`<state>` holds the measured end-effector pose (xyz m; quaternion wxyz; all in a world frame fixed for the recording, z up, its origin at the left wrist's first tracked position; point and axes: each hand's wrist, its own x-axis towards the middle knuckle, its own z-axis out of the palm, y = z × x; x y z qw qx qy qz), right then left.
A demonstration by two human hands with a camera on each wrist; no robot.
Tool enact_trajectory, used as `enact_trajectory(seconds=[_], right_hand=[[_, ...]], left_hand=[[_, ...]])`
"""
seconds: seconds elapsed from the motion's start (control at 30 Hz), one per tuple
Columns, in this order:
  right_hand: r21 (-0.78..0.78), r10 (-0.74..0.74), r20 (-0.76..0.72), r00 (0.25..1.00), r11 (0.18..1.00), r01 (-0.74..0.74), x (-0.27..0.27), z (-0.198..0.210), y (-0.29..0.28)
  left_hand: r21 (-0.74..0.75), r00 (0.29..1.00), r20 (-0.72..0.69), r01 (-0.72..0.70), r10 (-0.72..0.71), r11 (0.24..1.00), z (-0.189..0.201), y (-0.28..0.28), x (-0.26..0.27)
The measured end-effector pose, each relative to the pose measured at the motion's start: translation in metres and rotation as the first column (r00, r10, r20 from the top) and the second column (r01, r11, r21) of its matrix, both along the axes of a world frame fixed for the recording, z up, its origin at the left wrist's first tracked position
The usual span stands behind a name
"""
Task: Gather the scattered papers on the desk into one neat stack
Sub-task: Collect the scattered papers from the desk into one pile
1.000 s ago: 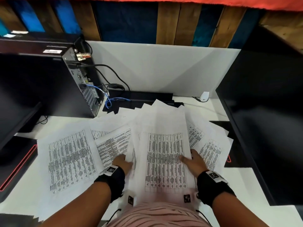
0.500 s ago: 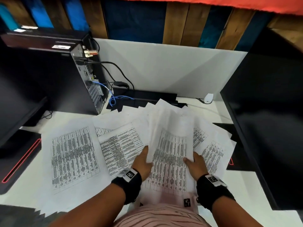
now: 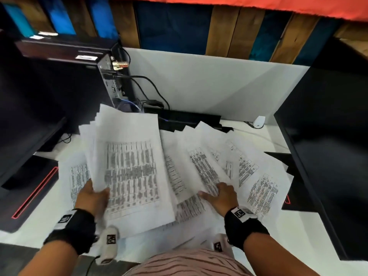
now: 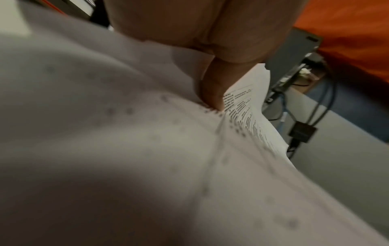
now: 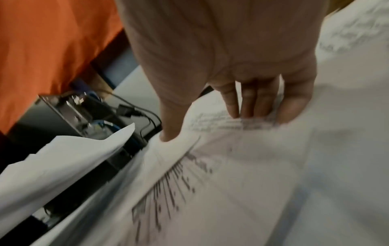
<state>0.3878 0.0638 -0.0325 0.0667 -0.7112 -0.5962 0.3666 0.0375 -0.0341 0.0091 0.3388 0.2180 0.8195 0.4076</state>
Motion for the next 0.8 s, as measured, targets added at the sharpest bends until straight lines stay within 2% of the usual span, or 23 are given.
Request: enact_trajectory(seconds=[0.1, 0.17, 0.23, 0.27, 0.33, 0.4, 0.5, 0.57, 0.63, 0.73, 0.8], right_hand=[[-0.064, 0.084, 0.234, 0.969, 0.995, -0.071, -0.020, -0.001, 0.001], [-0.081, 0.109, 0.290, 0.951, 0.993, -0.090, -0.032, 0.001, 0.001], [-0.081, 0.070, 0.278, 0.958, 0.996, -0.049, -0.039, 0.002, 0.002], [-0.068, 0.036, 0.264, 0.964, 0.997, -0.019, -0.044, 0.002, 0.003], [-0.050, -0.025, 0.231, 0.973, 0.998, 0.038, -0.051, 0.003, 0.003], [-0.070, -0.037, 0.188, 0.981, 0.996, 0.051, -0.058, 0.003, 0.005], [-0.049, -0.124, 0.109, 0.986, 0.990, 0.130, -0.073, 0.007, 0.009], [0.070, -0.201, 0.115, 0.973, 0.979, 0.194, -0.082, 0.013, 0.007], [0.207, -0.268, 0.178, 0.947, 0.951, 0.231, -0.093, 0.017, 0.004], [0.264, -0.295, 0.155, 0.943, 0.932, 0.248, -0.103, 0.023, -0.004], [0.227, -0.218, 0.222, 0.950, 0.959, 0.167, -0.108, 0.025, -0.008]], left_hand=[[-0.096, 0.999, 0.003, -0.051, 0.051, 0.994, -0.019, -0.018, -0.026], [-0.147, 0.996, 0.008, -0.092, 0.094, 0.985, -0.030, -0.031, -0.034], [-0.192, 0.992, 0.011, -0.122, 0.127, 0.974, -0.035, -0.040, -0.037], [-0.229, 0.989, -0.044, -0.149, 0.142, 0.962, -0.038, -0.043, -0.042], [-0.412, 0.969, -0.237, -0.160, 0.064, 0.897, -0.035, -0.046, -0.049], [-0.529, 0.950, -0.311, -0.171, -0.002, 0.831, -0.023, -0.046, -0.050], [-0.486, 0.975, -0.210, -0.172, 0.077, 0.857, -0.023, -0.045, -0.061], [-0.443, 0.983, -0.133, -0.170, 0.123, 0.880, -0.047, -0.049, -0.076], [-0.404, 0.989, -0.114, -0.137, 0.099, 0.904, -0.060, -0.049, -0.087], [-0.235, 0.993, -0.090, -0.090, 0.071, 0.968, -0.027, -0.046, -0.073], [-0.138, 0.997, -0.046, -0.070, 0.064, 0.988, -0.024, -0.046, -0.068]])
